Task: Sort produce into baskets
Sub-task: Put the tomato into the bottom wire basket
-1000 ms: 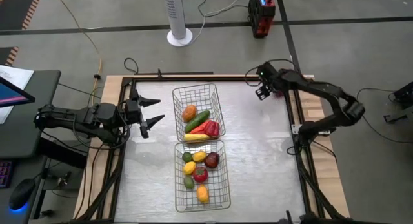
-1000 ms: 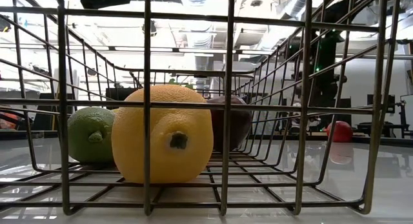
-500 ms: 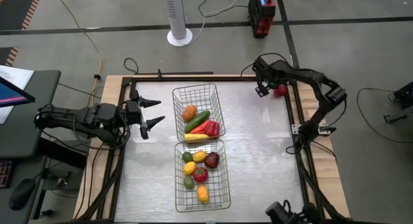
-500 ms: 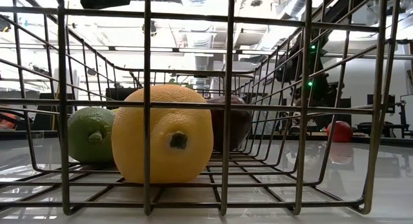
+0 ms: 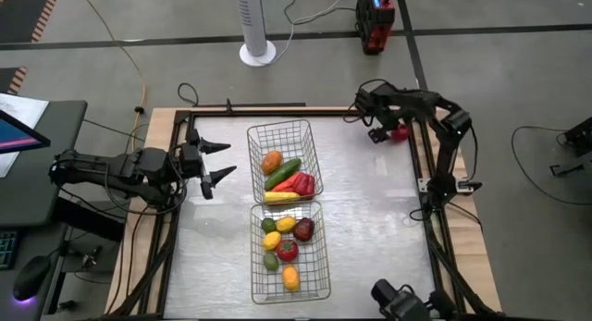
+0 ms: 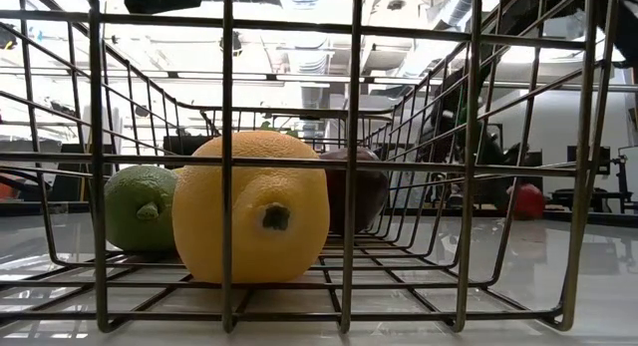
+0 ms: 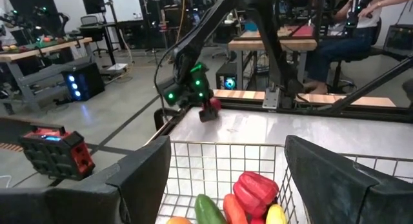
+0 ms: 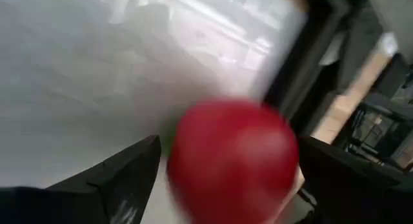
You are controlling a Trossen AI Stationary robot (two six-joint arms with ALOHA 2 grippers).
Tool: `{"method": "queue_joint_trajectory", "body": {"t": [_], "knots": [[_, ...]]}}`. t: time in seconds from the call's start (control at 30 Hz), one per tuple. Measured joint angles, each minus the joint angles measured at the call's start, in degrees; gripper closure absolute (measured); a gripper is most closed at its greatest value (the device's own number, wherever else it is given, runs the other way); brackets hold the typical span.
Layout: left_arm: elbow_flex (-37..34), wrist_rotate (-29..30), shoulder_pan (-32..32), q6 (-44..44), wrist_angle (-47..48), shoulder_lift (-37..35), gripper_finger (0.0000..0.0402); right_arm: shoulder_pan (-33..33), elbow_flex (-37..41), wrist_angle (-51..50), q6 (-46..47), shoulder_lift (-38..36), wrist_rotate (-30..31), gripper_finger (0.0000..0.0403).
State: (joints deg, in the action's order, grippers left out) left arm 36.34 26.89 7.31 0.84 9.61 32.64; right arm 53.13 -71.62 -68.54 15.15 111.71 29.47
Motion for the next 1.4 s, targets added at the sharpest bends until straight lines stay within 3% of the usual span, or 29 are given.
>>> {"method": "queue_joint_trajectory", "body": {"t": [0.33,0.5,0.67,0.83,0.97,1.17,1.4], "knots": [[0.00,0.11,0.00,0.17,0.44,-0.01,0.0110,-1.97,-0.20,-4.03,-1.48,3.31,-0.87,0.0043],[0.00,0.13,0.00,0.17,0.42,0.00,0.0110,-5.36,-0.17,-7.83,-0.72,1.46,-1.42,0.0078],[0.00,0.12,0.00,0.09,0.33,0.01,0.0110,-11.31,-0.17,-9.95,2.21,-2.39,-4.54,0.0086],[0.00,0.11,0.00,-0.09,-0.20,-0.02,0.0110,-22.47,-0.17,-7.05,5.65,-9.54,-13.89,0.0082],[0.00,0.11,0.00,-0.11,-0.34,-0.01,0.0110,-34.63,-0.17,-1.87,9.19,-15.85,-17.31,0.0082],[0.00,0.09,0.00,-0.76,-0.78,0.01,0.0110,-50.04,-0.19,6.77,19.40,-23.25,-17.24,0.0081],[0.00,0.05,0.00,-1.11,-3.10,1.00,0.0110,-64.00,-0.21,22.34,21.86,-26.40,-16.26,0.0081]]}}
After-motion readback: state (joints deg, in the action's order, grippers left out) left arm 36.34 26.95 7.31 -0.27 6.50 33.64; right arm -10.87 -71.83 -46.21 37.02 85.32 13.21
